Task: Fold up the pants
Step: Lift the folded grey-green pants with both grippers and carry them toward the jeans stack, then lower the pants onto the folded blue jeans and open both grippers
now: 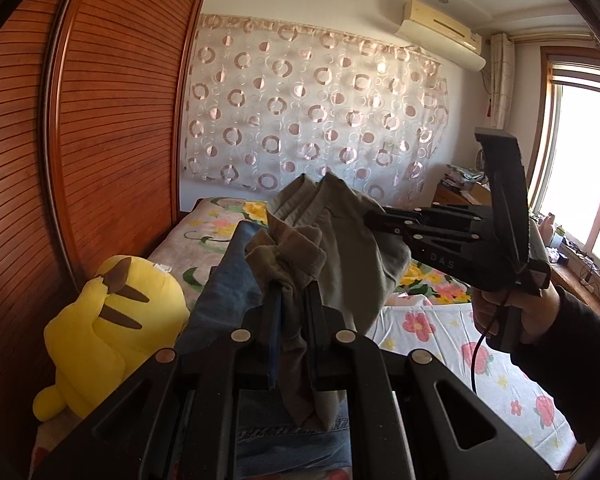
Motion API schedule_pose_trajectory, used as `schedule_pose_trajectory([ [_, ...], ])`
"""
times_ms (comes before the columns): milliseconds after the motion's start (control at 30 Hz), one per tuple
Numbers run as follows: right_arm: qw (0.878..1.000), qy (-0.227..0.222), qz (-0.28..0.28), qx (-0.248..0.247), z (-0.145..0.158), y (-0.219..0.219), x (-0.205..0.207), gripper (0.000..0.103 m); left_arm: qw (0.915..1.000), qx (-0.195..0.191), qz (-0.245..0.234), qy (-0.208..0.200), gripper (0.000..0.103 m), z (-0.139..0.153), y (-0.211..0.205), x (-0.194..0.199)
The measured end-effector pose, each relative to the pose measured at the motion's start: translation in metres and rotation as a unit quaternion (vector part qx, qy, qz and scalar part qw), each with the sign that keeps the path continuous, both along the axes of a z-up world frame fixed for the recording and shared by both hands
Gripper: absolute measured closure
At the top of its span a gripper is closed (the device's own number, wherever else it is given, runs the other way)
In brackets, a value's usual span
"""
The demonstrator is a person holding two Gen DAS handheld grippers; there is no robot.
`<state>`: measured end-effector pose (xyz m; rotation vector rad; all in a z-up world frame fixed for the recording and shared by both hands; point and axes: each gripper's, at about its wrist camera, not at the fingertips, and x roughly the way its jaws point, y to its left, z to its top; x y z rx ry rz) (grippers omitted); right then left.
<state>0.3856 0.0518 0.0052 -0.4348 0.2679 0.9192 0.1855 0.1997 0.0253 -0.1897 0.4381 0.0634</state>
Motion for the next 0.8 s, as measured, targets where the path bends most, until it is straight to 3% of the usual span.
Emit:
schedule_pose_trajectory([
  [600, 1.000, 0.019, 0.019, 0.002, -0.006, 0.029, 0.024, 0.095, 0.9985, -0.023, 0.037, 0.032, 0.091, -0.038, 0.016, -0.009],
  [667, 1.000, 0.022, 0.019, -0.008, -0.008, 0.028, 0.023, 0.085, 0.9978, -0.020, 0.045, 0.044, 0.091, -0.043, 0.017, -0.007],
  [800, 0.999, 0.039, 0.031, -0.013, -0.012, 0.019, 0.024, 0.085, 0.9968, -0.027, 0.054, 0.052, 0.091, -0.052, 0.023, -0.006],
])
